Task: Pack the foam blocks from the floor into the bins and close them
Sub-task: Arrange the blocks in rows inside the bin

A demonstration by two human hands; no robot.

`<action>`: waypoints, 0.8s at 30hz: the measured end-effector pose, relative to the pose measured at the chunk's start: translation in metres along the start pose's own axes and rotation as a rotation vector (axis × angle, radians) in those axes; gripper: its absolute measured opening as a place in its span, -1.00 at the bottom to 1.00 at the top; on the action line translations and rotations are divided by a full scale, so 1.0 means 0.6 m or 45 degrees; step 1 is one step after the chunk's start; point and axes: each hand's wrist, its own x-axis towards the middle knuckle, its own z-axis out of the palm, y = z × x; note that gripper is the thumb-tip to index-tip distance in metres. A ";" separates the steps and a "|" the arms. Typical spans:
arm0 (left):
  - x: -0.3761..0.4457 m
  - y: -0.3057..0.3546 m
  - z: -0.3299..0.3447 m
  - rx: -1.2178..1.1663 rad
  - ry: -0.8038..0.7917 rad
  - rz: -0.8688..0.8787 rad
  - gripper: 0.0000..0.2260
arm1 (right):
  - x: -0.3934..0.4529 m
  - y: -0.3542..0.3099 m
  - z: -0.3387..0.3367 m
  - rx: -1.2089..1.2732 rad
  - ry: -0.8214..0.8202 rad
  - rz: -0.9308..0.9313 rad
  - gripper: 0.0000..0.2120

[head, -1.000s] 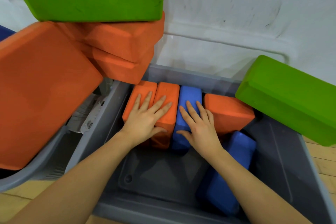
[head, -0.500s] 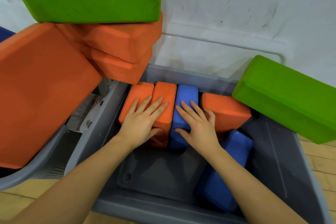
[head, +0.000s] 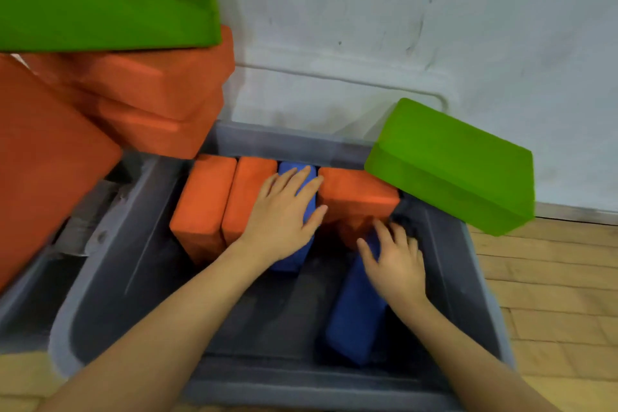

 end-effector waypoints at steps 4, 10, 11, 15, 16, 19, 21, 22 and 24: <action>0.056 0.034 0.034 0.113 -0.280 -0.036 -0.39 | -0.012 0.015 0.037 -0.120 -0.388 0.128 -0.30; 0.078 0.036 0.076 0.190 -0.363 -0.068 -0.31 | -0.017 0.013 0.059 0.101 -0.530 0.219 -0.07; 0.078 0.036 0.077 0.188 -0.324 -0.074 -0.33 | -0.017 0.012 0.059 0.138 -0.510 0.234 -0.06; 0.092 0.034 0.067 0.140 -0.278 -0.039 -0.36 | -0.010 0.014 0.055 0.319 -0.484 0.274 -0.05; 0.096 0.033 0.067 0.096 -0.290 -0.045 -0.35 | -0.007 0.017 0.050 0.346 -0.504 0.297 -0.06; 0.092 0.031 0.066 -0.033 -0.292 -0.102 -0.34 | -0.005 0.019 0.025 0.163 -0.508 0.277 -0.21; 0.079 0.035 0.068 -0.048 -0.245 -0.100 -0.35 | -0.011 0.013 0.003 -0.027 -0.261 0.106 -0.35; 0.074 0.038 0.067 -0.089 -0.205 -0.119 -0.35 | -0.011 0.010 -0.007 -0.040 -0.082 0.011 -0.44; 0.072 0.049 0.055 -0.240 -0.139 -0.193 -0.36 | -0.009 0.008 -0.030 0.033 0.199 -0.100 -0.55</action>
